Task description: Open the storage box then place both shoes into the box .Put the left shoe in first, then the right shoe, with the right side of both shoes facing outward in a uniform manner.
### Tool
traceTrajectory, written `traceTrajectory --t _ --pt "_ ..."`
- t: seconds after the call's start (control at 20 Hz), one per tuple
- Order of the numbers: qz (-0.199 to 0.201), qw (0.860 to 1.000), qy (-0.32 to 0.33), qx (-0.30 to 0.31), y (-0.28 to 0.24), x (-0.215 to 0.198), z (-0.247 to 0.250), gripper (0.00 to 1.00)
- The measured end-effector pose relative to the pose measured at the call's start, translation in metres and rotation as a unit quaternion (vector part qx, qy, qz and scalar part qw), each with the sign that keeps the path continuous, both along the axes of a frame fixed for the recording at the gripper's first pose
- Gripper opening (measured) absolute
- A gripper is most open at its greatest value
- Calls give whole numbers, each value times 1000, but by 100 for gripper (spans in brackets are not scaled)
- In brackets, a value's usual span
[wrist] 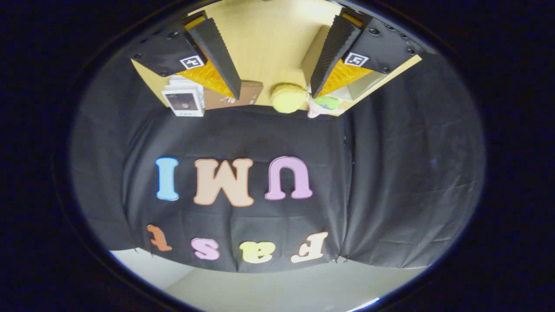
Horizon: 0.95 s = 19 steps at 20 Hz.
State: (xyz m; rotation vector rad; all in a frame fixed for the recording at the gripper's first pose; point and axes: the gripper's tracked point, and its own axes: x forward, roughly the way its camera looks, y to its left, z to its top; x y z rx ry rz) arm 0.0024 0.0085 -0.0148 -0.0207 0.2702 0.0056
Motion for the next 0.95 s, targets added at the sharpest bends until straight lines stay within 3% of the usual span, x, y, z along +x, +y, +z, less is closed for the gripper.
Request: traceTrajectory --t 0.35,0.95 --pt "-62 995 -76 -4 -76 -37 27 100" --pt "-88 992 -89 6 -117 -43 25 100"
